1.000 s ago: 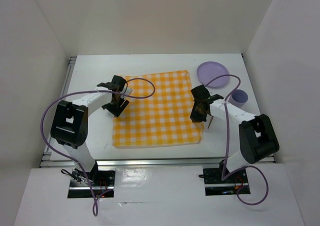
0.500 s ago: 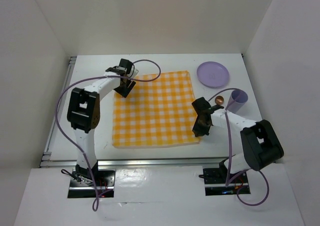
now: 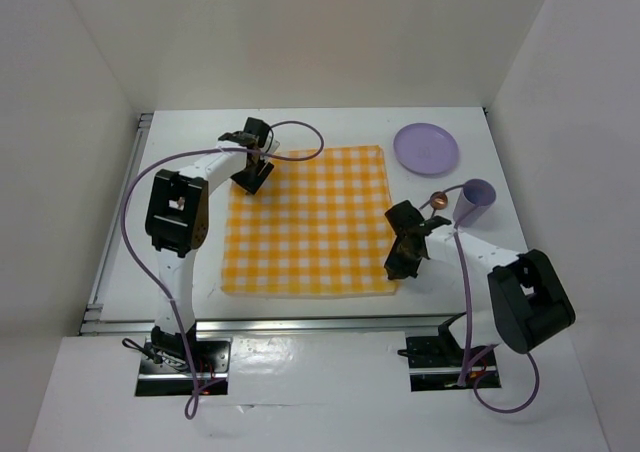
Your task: Set the dinner table for one person
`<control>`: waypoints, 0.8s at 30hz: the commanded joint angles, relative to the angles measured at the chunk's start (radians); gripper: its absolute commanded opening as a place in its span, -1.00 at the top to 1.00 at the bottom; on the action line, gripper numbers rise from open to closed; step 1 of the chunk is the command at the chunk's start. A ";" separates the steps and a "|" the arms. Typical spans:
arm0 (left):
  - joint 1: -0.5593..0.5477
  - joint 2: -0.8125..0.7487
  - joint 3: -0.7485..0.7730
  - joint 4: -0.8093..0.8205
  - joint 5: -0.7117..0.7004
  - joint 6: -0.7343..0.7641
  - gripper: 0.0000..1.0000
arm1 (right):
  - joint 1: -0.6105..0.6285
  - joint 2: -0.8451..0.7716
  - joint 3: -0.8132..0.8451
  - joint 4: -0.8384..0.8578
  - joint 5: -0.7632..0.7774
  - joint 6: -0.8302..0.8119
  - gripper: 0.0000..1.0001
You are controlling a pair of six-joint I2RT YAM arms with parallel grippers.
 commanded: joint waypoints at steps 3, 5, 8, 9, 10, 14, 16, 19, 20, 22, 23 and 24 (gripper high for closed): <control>-0.002 -0.101 0.010 -0.026 -0.017 -0.019 -0.56 | 0.021 -0.017 0.125 -0.086 0.085 -0.045 0.93; -0.002 -0.163 0.051 -0.046 -0.017 -0.031 -0.56 | 0.030 -0.040 0.213 -0.117 0.113 -0.092 0.63; 0.007 -0.273 0.085 -0.093 -0.008 -0.045 -0.58 | 0.030 -0.088 0.351 -0.173 0.148 -0.161 -0.22; 0.016 -0.301 0.085 -0.103 0.003 -0.045 -0.58 | 0.030 -0.097 0.385 -0.186 0.165 -0.178 -0.39; 0.032 -0.329 0.085 -0.121 0.003 -0.045 -0.61 | 0.030 -0.108 0.419 -0.196 0.187 -0.203 -0.49; 0.076 -0.432 0.036 -0.161 0.035 -0.032 -0.61 | 0.006 -0.045 0.621 -0.197 0.273 -0.212 -0.56; 0.092 -0.487 -0.002 -0.161 0.049 -0.032 -0.61 | -0.023 0.050 0.697 -0.181 0.297 -0.212 -0.56; 0.111 -0.561 -0.128 -0.138 0.060 -0.032 -0.61 | -0.106 0.190 0.896 -0.182 0.285 -0.221 -0.52; 0.112 -0.579 -0.154 -0.138 0.060 -0.032 -0.61 | -0.106 0.215 0.994 -0.192 0.285 -0.232 -0.52; 0.157 -0.614 -0.208 -0.106 0.060 -0.032 -0.61 | -0.117 0.246 1.057 -0.192 0.297 -0.267 -0.52; 0.177 -0.648 -0.263 -0.095 0.072 -0.032 -0.61 | -0.138 0.246 1.070 -0.175 0.282 -0.331 -0.52; 0.199 -0.664 -0.289 -0.086 0.084 -0.032 -0.63 | -0.154 0.255 1.082 -0.161 0.256 -0.367 -0.52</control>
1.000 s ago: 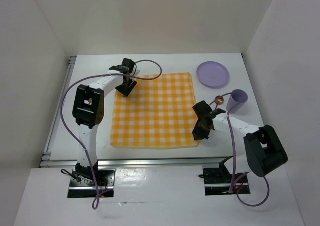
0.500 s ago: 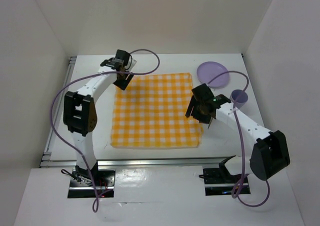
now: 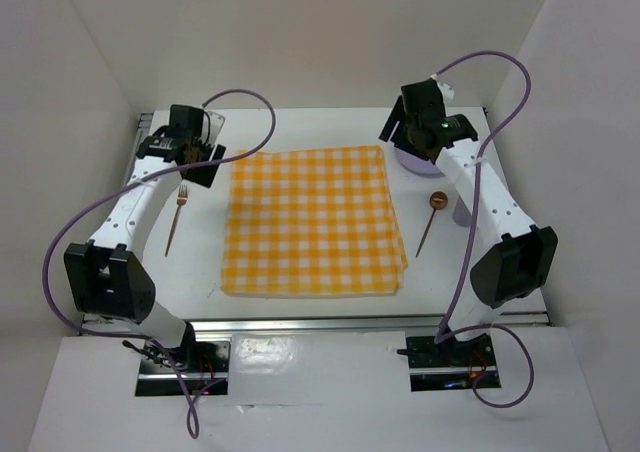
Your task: Set the dinner table for one person
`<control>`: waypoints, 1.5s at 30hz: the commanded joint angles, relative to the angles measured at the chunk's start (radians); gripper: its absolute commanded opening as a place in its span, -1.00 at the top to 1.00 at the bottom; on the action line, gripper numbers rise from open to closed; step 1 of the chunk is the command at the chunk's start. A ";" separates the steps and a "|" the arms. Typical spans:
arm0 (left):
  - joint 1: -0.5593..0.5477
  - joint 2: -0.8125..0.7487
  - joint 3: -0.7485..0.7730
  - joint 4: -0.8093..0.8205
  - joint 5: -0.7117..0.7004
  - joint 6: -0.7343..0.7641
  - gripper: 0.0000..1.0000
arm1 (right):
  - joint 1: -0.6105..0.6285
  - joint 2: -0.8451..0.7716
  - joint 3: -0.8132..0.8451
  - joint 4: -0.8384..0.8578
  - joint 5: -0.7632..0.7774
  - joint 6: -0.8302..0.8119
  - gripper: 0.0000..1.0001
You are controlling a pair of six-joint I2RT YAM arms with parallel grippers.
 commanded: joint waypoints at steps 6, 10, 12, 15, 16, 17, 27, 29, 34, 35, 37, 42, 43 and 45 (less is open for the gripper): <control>0.183 -0.085 -0.231 0.058 0.050 0.023 -0.63 | -0.073 0.004 -0.015 -0.040 -0.098 -0.159 -0.38; 0.213 -0.075 -0.280 0.076 0.007 0.056 -0.61 | -0.073 -0.105 -0.216 0.038 -0.141 -0.118 -0.30; 0.250 -0.022 -0.307 0.099 0.007 0.056 -0.58 | -0.073 -0.161 -0.304 0.055 -0.169 -0.108 -0.30; 0.287 0.062 -0.308 0.122 0.070 0.075 -0.52 | -0.073 -0.211 -0.367 0.079 -0.183 -0.099 -0.28; 0.287 0.079 -0.297 0.151 0.093 0.089 -0.52 | -0.073 -0.220 -0.396 0.079 -0.183 -0.099 -0.28; 0.287 0.097 -0.297 0.167 0.115 0.104 -0.52 | -0.073 -0.230 -0.405 0.079 -0.183 -0.099 -0.28; 0.338 0.363 -0.116 0.145 0.222 0.173 -0.49 | -0.073 -0.299 -0.482 0.070 -0.183 -0.069 -0.26; 0.349 0.381 -0.116 0.136 0.236 0.173 -0.49 | -0.073 -0.312 -0.491 0.070 -0.171 -0.069 -0.26; 0.358 0.422 -0.149 0.136 0.225 0.173 -0.23 | -0.073 -0.330 -0.491 0.070 -0.158 -0.069 -0.26; 0.358 0.432 -0.150 0.136 0.213 0.173 -0.14 | -0.073 -0.330 -0.491 0.070 -0.149 -0.069 -0.26; 0.358 0.447 -0.150 0.109 0.213 0.164 0.09 | -0.073 -0.330 -0.482 0.070 -0.149 -0.069 -0.26; 0.358 0.484 -0.150 0.081 0.236 0.126 1.00 | -0.073 -0.330 -0.482 0.079 -0.149 -0.069 -0.26; 0.358 0.484 -0.137 0.070 0.253 0.113 1.00 | -0.073 -0.330 -0.482 0.079 -0.149 -0.069 -0.26; 0.376 0.484 -0.124 0.024 0.331 0.061 1.00 | -0.073 -0.330 -0.482 0.079 -0.149 -0.069 -0.26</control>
